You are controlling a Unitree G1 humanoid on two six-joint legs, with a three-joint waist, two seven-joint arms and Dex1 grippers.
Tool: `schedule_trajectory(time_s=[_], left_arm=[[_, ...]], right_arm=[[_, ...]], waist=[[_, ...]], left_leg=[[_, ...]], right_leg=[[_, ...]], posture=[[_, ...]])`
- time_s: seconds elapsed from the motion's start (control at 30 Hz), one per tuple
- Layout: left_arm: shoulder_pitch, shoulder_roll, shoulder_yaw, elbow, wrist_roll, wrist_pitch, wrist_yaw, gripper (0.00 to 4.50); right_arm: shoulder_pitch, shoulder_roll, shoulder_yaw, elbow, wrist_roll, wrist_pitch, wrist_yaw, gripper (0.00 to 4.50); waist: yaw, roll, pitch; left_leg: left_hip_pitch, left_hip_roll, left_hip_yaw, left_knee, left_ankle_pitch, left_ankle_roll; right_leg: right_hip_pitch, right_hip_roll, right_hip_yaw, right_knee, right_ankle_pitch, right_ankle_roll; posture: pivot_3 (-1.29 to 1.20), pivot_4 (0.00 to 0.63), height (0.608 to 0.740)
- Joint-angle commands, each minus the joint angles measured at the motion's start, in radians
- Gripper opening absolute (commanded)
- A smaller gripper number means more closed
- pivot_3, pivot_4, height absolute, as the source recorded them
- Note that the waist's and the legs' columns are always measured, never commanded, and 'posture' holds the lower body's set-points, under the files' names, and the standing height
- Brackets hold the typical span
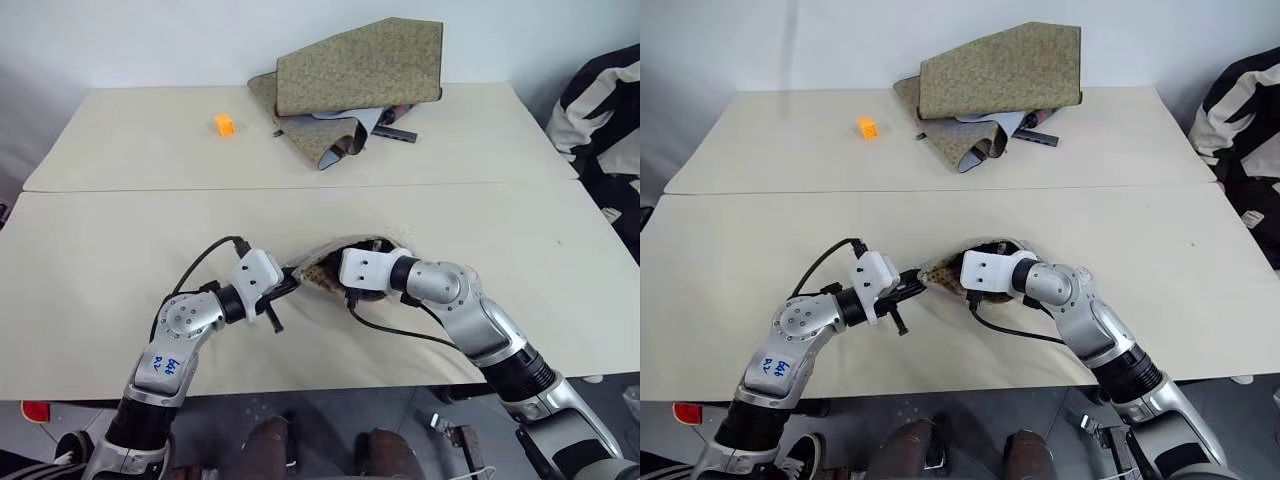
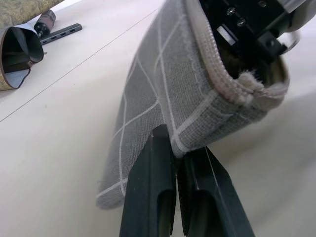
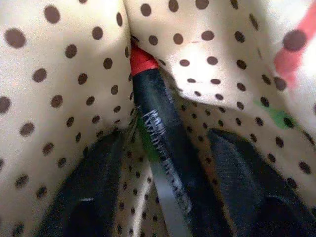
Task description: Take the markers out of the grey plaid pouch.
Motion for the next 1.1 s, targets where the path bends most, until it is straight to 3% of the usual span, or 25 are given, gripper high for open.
schedule_trajectory(time_s=[0.03,0.43,0.5,0.7,1.1], left_arm=[[-0.019,-0.013,0.001,-0.069,-0.032,0.0,-0.001,0.0],[-0.014,-0.028,-0.007,-0.113,-0.045,0.038,-0.005,0.0],[-0.011,-0.028,-0.005,-0.11,-0.046,0.038,-0.005,0.0],[-0.005,-0.026,0.0,-0.095,-0.035,0.025,0.001,0.0],[-0.021,-0.009,0.009,-0.02,0.035,-0.028,0.053,0.0]], right_arm=[[-0.02,0.02,-0.002,-0.007,-0.033,-0.035,-0.037,2.86],[-0.044,0.057,0.022,0.111,-0.134,-0.058,-0.083,2.86],[-0.041,0.058,0.014,0.109,-0.132,-0.058,-0.085,2.5],[-0.036,0.046,-0.006,0.073,-0.114,-0.061,-0.06,0.67],[-0.013,0.006,-0.093,-0.11,0.085,0.006,0.13,0.66]], waist=[[0.0,0.0,0.0],[-0.001,0.0,0.0],[-0.001,0.0,0.0],[-0.001,0.0,0.0],[0.0,0.0,0.0]], left_leg=[[0.0,0.0,0.0,0.0,0.0,0.0],[0.0,0.0,0.0,0.0,0.0,0.0],[0.0,0.0,0.0,0.0,0.0,0.0],[0.0,0.0,0.0,0.0,0.0,0.0],[0.0,0.0,0.0,0.0,0.0,0.0]], right_leg=[[0.0,0.0,0.0,0.0,0.0,0.0],[0.0,0.001,0.0,0.0,0.0,0.0],[0.0,0.001,0.0,0.0,0.0,0.0],[0.0,0.001,0.0,0.0,0.0,0.0],[0.0,0.0,0.0,0.0,0.0,0.0]], posture=[[0.0,0.15,0.74],[0.0,0.15,0.74],[0.0,0.15,0.74],[0.0,0.15,0.74],[0.0,0.15,0.74]])
